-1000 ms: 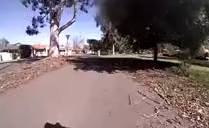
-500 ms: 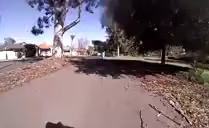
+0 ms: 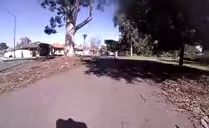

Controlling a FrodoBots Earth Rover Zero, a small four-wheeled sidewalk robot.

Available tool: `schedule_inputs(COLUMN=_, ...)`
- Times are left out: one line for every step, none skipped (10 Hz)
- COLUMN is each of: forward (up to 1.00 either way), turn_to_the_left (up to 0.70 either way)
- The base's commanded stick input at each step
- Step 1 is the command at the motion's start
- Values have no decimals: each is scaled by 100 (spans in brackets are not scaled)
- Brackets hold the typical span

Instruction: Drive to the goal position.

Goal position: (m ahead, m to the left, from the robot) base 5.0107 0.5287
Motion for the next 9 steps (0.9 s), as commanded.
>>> schedule_inputs(forward=70, turn_to_the_left=0)
schedule_inputs(forward=70, turn_to_the_left=0)
schedule_inputs(forward=70, turn_to_the_left=0)
schedule_inputs(forward=70, turn_to_the_left=0)
schedule_inputs(forward=70, turn_to_the_left=0)
schedule_inputs(forward=70, turn_to_the_left=0)
schedule_inputs(forward=70, turn_to_the_left=0)
schedule_inputs(forward=70, turn_to_the_left=0)
schedule_inputs(forward=70, turn_to_the_left=0)
